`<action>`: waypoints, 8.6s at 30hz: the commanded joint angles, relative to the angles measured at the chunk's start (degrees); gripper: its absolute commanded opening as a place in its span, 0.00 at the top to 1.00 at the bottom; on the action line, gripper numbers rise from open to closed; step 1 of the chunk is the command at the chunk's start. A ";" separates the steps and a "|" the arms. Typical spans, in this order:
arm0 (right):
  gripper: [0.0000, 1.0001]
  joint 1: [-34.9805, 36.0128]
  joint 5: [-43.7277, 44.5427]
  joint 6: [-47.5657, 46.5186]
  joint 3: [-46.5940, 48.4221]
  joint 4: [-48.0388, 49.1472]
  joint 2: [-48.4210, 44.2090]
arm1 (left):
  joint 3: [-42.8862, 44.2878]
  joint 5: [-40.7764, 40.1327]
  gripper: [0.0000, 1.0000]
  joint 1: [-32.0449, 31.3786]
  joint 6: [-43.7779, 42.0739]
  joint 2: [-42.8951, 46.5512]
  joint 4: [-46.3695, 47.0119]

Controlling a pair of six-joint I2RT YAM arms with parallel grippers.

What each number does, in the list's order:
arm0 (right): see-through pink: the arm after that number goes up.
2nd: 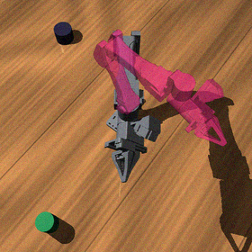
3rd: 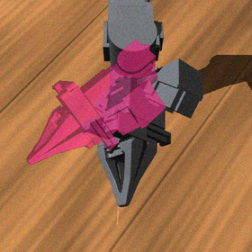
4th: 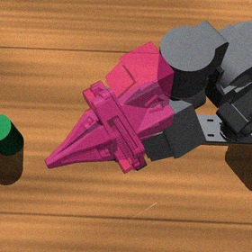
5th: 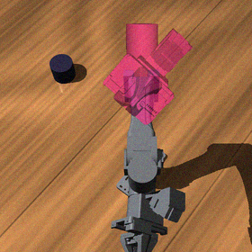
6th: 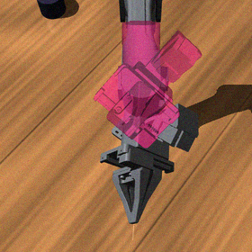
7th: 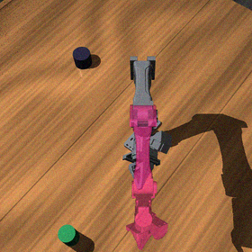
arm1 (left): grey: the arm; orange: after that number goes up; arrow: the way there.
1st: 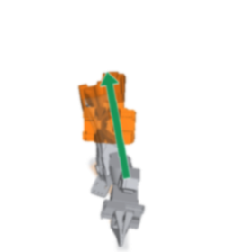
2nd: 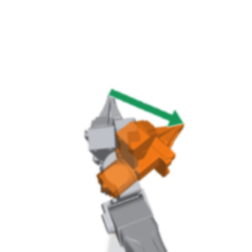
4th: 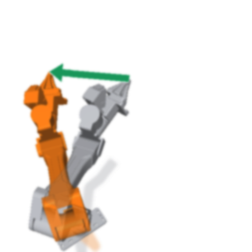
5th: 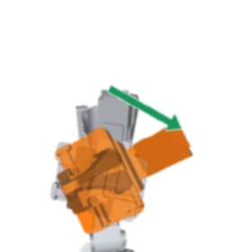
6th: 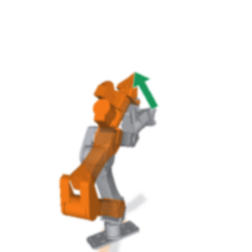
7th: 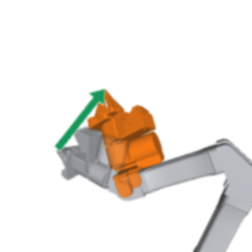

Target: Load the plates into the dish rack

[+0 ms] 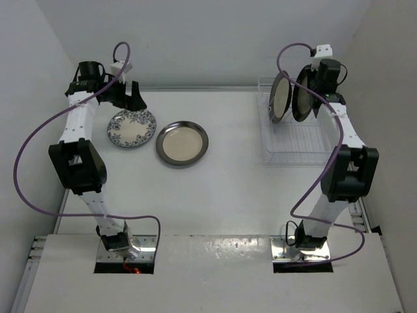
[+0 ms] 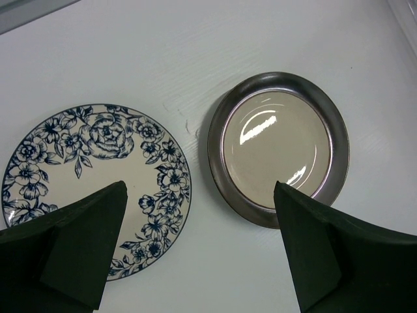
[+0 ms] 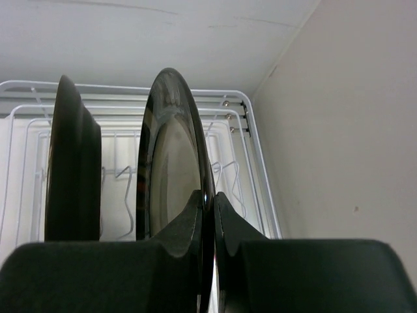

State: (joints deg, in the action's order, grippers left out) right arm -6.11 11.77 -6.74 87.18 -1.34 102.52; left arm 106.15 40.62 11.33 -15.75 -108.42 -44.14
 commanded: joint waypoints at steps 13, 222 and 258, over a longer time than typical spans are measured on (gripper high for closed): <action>1.00 1.72 0.71 1.81 2.30 14.62 1.98 | -0.59 0.07 0.00 -0.08 0.19 2.95 0.81; 1.00 -4.35 7.99 -0.99 -0.43 15.92 -3.56 | -1.12 -1.60 0.00 -6.15 8.63 2.34 3.53; 1.00 -0.93 0.71 -4.50 -2.80 17.43 7.43 | -1.65 -3.18 0.00 -6.15 7.57 2.86 3.53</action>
State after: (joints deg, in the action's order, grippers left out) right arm -8.88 14.98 -10.41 85.49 8.21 110.65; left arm 104.60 37.45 5.02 -7.68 -108.86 -41.47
